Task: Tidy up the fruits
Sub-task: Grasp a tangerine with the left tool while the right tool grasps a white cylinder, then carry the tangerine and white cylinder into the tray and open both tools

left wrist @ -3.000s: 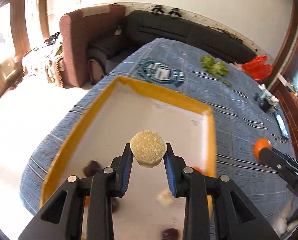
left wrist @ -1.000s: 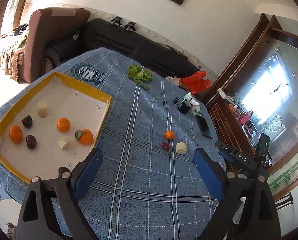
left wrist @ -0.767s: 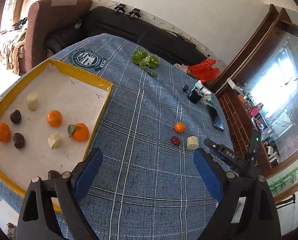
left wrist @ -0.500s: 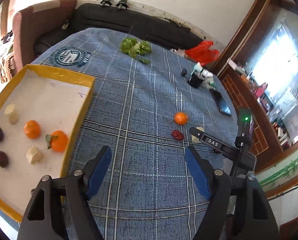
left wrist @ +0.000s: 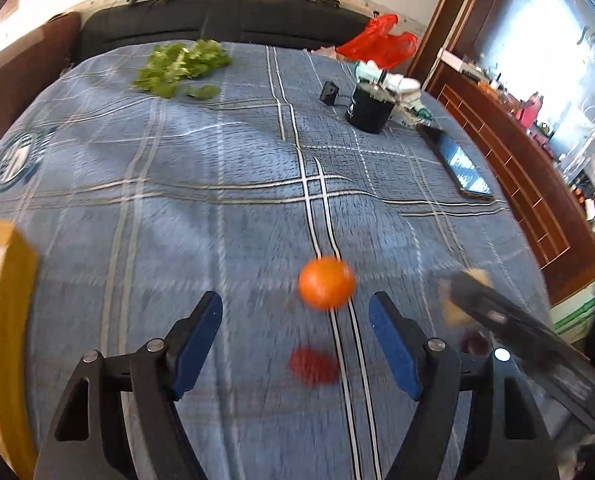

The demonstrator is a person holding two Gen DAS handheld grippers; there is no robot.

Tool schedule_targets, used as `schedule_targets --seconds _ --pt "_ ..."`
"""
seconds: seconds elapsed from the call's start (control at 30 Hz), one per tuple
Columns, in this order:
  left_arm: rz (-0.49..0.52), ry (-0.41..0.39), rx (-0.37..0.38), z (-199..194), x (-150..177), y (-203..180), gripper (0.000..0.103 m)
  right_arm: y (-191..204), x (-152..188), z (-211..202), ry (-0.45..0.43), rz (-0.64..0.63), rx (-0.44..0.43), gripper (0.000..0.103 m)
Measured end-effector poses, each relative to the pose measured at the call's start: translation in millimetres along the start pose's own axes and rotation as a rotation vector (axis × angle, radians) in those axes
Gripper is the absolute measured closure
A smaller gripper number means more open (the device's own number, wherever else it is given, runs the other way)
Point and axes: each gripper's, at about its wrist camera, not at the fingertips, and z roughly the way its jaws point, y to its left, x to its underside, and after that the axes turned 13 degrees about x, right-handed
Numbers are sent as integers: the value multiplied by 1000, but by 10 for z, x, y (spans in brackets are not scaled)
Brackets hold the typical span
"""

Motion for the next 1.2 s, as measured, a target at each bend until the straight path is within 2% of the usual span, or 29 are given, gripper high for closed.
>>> schedule_targets --seconds 0.23,0.27,0.3,0.33,0.47,0.6,0.73,0.83,0.97,1.03,1.1,1.2 --pt "52 50 5 331 -107 -90 28 -82 -57 51 26 55 -4 58" --pt "59 50 7 342 -101 -110 33 -76 -59 56 27 54 -5 58" --pt "66 52 4 370 -107 -131 54 -65 -58 58 28 51 -8 58" --pt "75 64 -3 395 -98 -151 67 -50 -56 59 27 46 -4 58" --pt "68 47 -9 293 -81 -164 69 -23 -38 63 19 26 8 58" --pt "17 -20 -16 -157 -28 -53 69 -11 -4 61 15 15 -1 58" --pt "-35 -121 -41 -852 139 142 68 38 19 60 7 -6 -9 58" --pt "-77 -193 -114 -1400 359 393 68 110 57 45 -4 -35 -10 58" --pt "-222 -277 -190 -2017 735 952 68 312 147 15 -24 -106 -11 58" --pt "-281 -287 -265 -2197 892 1230 68 494 210 -29 -18 -148 -5 58" --pt "-342 -288 -300 -2348 1076 1490 68 729 297 -124 -6 -188 -56 58" --pt "-418 -275 -333 -2454 1295 1811 68 1311 500 -300 25 -283 -159 58"
